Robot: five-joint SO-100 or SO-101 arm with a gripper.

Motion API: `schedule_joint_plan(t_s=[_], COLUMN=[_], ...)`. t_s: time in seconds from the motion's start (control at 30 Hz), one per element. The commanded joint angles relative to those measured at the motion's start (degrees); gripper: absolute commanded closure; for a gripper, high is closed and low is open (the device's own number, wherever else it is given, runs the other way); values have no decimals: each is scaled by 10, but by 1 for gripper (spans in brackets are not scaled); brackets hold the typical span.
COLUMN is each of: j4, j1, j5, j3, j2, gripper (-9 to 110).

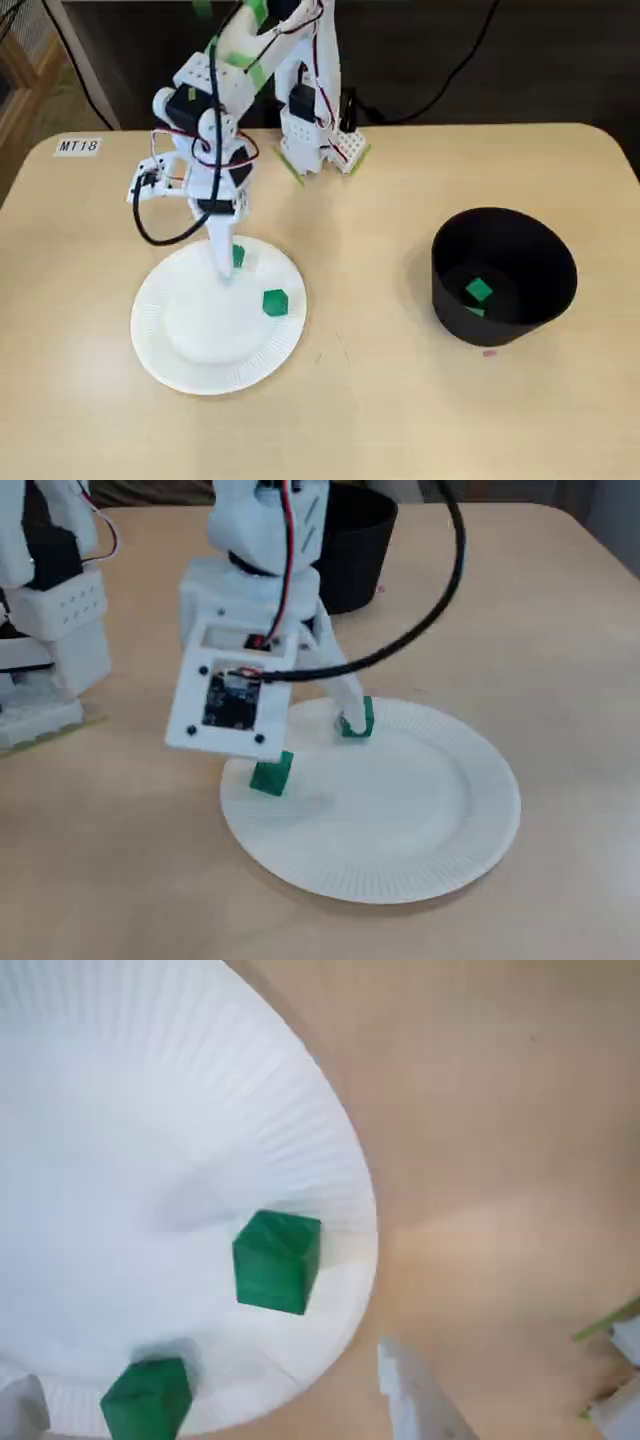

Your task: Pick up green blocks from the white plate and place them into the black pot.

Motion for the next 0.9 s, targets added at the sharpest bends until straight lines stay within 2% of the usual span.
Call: schedule_joint_plan(t_s=[0.0,0.43,0.87], j4=[1,-61,-69], j1=[10,4,-18], j5=[0,50,67], j3=[-39,-10,-9], j2=[-12,-51,-97], gripper=[57,66,72])
